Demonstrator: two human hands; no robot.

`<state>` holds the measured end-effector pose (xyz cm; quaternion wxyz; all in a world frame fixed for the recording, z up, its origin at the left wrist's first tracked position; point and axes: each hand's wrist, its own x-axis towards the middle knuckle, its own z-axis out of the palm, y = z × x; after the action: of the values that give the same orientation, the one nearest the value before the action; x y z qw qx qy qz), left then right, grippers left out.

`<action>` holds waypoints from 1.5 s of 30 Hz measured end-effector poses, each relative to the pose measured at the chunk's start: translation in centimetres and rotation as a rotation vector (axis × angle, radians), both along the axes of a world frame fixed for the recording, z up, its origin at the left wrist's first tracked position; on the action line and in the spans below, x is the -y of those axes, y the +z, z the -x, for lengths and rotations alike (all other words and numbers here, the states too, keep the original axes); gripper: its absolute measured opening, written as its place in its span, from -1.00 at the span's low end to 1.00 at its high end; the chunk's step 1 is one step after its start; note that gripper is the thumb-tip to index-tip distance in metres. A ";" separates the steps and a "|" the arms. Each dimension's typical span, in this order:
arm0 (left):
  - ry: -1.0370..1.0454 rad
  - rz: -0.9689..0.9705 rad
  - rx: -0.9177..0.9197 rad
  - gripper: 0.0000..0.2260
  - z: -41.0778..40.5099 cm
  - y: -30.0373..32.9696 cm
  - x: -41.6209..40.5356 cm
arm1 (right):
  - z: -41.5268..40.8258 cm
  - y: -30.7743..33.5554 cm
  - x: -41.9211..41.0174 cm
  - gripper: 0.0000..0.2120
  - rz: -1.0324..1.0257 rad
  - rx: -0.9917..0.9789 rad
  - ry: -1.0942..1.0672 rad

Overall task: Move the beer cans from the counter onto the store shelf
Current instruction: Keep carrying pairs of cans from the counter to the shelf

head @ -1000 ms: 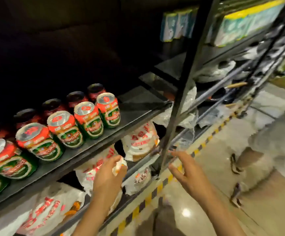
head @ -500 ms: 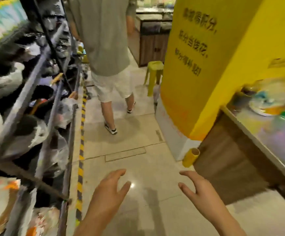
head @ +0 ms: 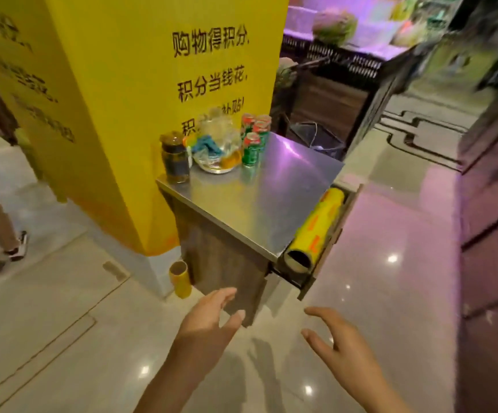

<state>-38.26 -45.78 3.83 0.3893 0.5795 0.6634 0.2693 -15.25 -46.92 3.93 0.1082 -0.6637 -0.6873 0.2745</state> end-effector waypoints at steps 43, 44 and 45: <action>0.511 -0.037 0.079 -0.49 -9.4 -5.0 -55.4 | -1.5 -6.3 -70.3 -0.36 0.105 -0.412 0.168; 0.540 -0.051 0.084 -0.45 -9.5 -5.0 -56.3 | -0.7 -6.6 -71.4 -0.36 0.092 -0.444 0.169; 0.560 -0.052 0.064 -0.40 -9.4 -5.2 -57.2 | 0.1 -7.1 -72.4 -0.37 0.076 -0.462 0.161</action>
<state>-28.84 11.44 -1.40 0.3058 0.3747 0.7778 0.4014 -15.32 25.52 -3.12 0.2153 -0.5298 -0.6842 0.4525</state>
